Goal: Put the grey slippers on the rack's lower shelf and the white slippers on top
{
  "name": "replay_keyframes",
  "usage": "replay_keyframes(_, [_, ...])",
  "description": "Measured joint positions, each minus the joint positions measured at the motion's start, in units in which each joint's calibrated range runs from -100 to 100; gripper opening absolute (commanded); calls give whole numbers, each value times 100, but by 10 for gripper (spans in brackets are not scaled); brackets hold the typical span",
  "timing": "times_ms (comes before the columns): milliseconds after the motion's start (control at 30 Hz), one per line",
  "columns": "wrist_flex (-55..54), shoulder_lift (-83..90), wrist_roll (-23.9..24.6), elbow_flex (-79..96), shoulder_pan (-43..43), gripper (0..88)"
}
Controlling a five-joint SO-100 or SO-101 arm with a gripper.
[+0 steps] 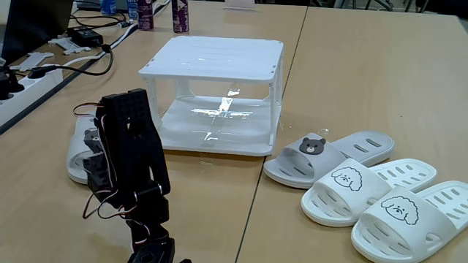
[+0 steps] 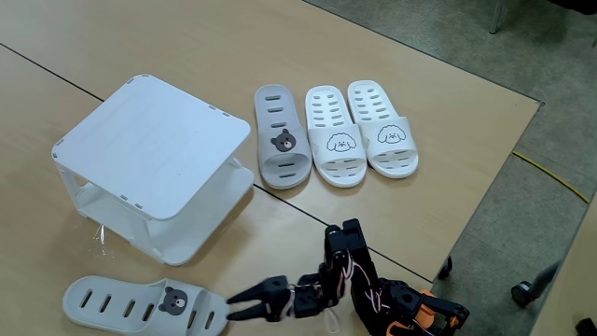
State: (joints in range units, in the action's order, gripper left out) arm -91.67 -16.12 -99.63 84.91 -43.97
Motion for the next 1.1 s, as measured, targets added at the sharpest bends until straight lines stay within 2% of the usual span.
replay_keyframes(167, [1262,-8,0,-1213,472,183])
replay_keyframes(333, [2283,-25,0,-1411,697,184])
replay_keyframes(733, [2730,-610,0,-2336,719,186])
replay_keyframes(867, [2730,-915,0,-2776,704,254])
replay_keyframes(1100, [2790,-1435,0,-3657,652,257])
